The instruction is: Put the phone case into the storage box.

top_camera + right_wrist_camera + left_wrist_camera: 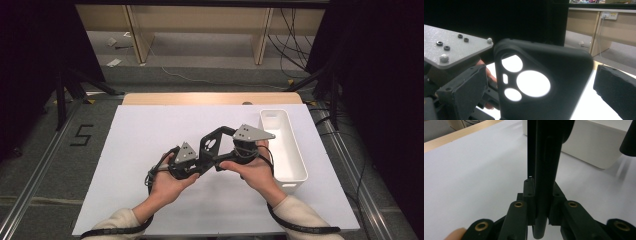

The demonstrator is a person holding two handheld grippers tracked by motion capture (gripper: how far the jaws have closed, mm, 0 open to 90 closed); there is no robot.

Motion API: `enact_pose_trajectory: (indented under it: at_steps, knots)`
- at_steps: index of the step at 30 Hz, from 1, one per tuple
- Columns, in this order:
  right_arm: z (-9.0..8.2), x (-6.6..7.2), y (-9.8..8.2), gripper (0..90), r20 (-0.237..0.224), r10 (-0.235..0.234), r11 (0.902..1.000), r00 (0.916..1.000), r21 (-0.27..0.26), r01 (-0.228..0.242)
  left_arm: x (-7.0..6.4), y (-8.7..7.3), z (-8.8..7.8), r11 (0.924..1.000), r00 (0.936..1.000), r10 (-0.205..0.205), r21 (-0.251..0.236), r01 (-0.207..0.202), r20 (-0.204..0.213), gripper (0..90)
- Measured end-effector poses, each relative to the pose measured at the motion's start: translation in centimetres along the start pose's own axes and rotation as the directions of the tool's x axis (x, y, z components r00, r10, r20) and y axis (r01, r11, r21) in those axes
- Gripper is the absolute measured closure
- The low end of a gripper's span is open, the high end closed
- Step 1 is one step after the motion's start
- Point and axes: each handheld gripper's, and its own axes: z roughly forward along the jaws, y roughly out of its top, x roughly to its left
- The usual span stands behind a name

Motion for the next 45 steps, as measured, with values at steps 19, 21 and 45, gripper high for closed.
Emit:
enact_pose_trajectory:
  at_steps: [19,21,45]
  knots:
    - [0.78,0.25,-0.71,5.4,0.066,0.024,0.9997,0.9975,-0.004,-0.024,-0.40,0.03,0.38,0.9999,0.9999,0.013,-0.005,-0.013,0.009,79.4]
    - [0.77,0.28,-0.76,8.2,0.064,0.029,0.9996,0.9975,-0.003,-0.028,-0.34,0.00,0.40,0.9999,0.9999,0.013,-0.004,-0.013,0.009,79.4]
    - [0.57,0.44,-0.56,14.9,0.067,0.041,0.9990,0.9969,-0.021,-0.040,-0.24,0.09,0.26,0.9986,0.9990,0.044,-0.029,-0.044,-0.004,79.0]
